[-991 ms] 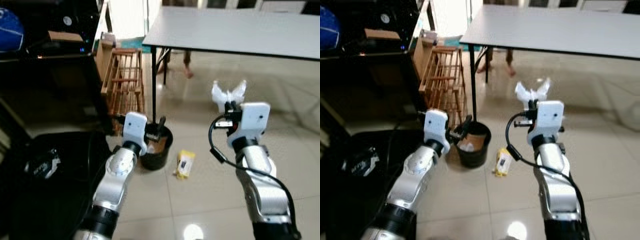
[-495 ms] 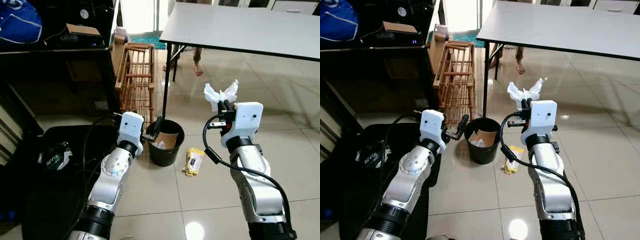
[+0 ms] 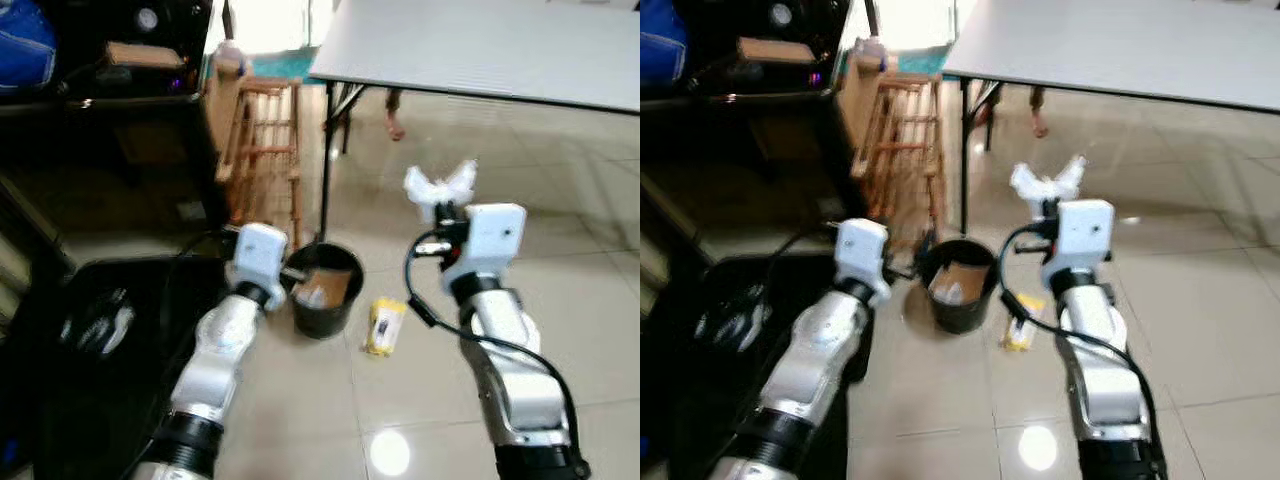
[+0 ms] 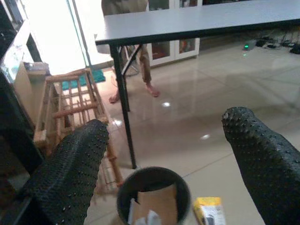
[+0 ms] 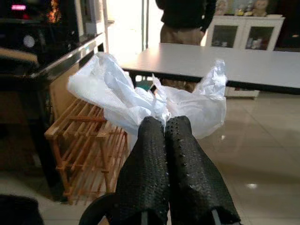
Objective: Picking trash to rubbish bin
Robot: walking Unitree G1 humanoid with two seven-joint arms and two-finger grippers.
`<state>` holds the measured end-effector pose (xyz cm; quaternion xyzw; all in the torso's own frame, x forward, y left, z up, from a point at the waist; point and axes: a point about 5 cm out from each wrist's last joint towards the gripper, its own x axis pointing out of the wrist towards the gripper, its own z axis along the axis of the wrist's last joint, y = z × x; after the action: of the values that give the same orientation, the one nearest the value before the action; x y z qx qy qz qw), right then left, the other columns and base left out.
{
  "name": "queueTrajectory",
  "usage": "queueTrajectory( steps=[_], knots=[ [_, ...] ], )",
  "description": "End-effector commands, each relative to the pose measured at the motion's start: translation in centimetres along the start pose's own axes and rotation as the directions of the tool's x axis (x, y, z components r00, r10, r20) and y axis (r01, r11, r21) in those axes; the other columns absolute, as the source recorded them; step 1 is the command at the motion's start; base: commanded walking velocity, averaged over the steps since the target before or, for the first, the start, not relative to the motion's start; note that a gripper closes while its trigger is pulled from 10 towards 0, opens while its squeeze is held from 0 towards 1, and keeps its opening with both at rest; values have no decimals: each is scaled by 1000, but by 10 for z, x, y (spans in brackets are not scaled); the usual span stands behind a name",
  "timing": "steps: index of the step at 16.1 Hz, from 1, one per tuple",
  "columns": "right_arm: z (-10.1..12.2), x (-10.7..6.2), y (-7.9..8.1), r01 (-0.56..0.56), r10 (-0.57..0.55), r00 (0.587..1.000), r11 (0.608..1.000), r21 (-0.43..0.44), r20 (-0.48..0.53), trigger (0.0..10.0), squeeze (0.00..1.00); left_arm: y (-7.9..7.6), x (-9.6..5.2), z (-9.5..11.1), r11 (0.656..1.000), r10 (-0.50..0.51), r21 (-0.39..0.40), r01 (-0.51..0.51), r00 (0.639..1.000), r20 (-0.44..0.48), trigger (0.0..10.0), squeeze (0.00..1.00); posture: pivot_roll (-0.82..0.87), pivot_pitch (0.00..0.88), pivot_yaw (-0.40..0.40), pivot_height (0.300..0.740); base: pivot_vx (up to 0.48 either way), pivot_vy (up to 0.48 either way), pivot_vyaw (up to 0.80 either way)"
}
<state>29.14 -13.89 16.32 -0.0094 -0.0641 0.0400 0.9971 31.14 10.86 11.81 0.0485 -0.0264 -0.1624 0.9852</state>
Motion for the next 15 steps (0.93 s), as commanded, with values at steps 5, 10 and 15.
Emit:
queueTrajectory(
  steps=[5,10,15],
  knots=[
    [2,-2,-6,13,-13,1000,1000,-26,13,0,0,-13,2,1,999,-45,-2,45,999,2,10000,0,-38,73,10,740,423,0,0],
    [1,-4,-5,9,-8,1000,1000,-28,9,0,0,-12,1,-1,999,-37,2,37,999,-8,10000,0,-38,78,10,740,397,0,0],
    [2,-3,-4,4,-4,1000,1000,-27,11,0,0,-11,1,-2,999,-33,7,33,999,-13,10000,0,-38,79,9,740,374,0,0]
  ],
)
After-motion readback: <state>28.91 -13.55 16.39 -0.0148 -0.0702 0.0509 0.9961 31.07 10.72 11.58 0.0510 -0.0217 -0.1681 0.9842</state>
